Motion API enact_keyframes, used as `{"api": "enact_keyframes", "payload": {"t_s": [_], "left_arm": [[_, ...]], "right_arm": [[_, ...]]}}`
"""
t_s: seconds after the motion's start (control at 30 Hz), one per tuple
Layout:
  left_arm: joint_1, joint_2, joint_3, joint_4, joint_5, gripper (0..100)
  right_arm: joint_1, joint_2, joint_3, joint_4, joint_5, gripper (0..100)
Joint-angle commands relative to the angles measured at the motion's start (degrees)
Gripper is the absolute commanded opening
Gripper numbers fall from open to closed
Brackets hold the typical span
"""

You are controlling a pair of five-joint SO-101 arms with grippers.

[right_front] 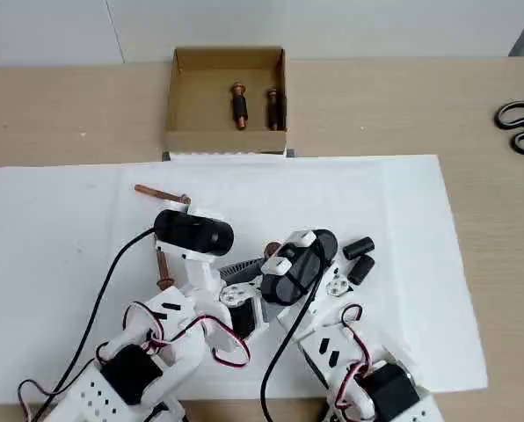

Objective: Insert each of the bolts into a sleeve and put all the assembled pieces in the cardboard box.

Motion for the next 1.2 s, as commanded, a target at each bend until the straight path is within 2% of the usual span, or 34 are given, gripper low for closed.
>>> {"api": "enact_keyframes", "payload": {"t_s": [0.0, 0.33, 0.47, 0.73, 0.87, 1.0, 1.17], "left_arm": [[5.27, 0.44, -1.89, 5.36, -1.76, 24], [5.19, 0.35, -13.67, 14.42, -4.48, 24], [5.10, 0.35, -18.86, 18.81, -4.57, 24], [5.01, 0.35, -19.82, 21.89, -6.59, 24], [0.09, -2.29, -19.56, 20.66, -8.09, 19], [-6.86, -5.54, -18.68, 17.85, -14.24, 1], [-16.35, -9.76, -13.23, 13.80, -18.20, 1]], "right_arm": [[-0.40, -0.66, -1.23, -4.26, 0.35, 0.4], [-0.22, -0.66, -1.05, -4.26, 0.35, 0.4], [2.86, -0.66, 0.00, -4.62, 0.35, 0.4], [4.88, -0.66, 0.09, -4.70, 0.35, 0.4], [4.97, -0.66, 0.09, -4.70, 0.35, 0.4], [4.97, -0.66, 0.18, -4.44, 0.26, 0.4], [4.97, -0.66, 1.14, -4.53, 0.26, 0.4]]}}
